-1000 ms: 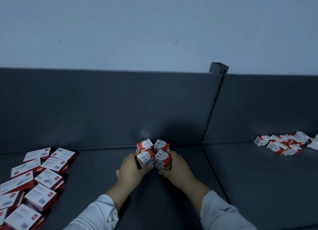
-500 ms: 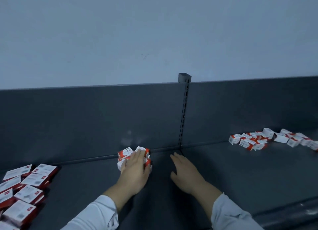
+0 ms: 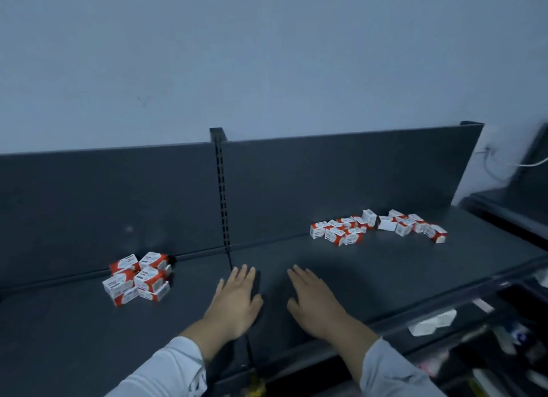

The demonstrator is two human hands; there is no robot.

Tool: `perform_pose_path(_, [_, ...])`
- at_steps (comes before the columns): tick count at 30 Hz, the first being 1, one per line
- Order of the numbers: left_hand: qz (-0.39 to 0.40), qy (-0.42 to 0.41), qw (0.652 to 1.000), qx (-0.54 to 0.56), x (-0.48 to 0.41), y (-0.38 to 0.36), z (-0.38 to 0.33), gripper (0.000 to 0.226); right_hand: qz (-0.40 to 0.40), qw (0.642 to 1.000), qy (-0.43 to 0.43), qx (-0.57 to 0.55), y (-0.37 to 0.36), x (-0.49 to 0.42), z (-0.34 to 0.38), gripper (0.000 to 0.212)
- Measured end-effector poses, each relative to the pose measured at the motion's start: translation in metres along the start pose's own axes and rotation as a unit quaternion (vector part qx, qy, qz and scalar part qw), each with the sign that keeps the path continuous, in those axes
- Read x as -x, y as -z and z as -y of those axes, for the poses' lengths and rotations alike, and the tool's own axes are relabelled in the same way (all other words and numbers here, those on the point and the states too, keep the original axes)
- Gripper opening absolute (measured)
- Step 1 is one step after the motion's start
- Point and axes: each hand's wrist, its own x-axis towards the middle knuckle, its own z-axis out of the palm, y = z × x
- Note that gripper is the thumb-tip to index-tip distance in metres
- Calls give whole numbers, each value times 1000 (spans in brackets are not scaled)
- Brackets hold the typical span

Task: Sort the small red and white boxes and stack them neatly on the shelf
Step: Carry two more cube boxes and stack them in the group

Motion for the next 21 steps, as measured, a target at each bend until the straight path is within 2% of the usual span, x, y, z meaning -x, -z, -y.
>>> perform_pose_path(9, [2, -21, 999, 47, -19, -41, -128, 66, -14, 1000, 8, -15, 37, 42, -92, 64])
perform_pose_path(21, [29, -2, 1000, -6, -56, -69, -167, 68, 15, 999, -27, -20, 46, 53, -173, 65])
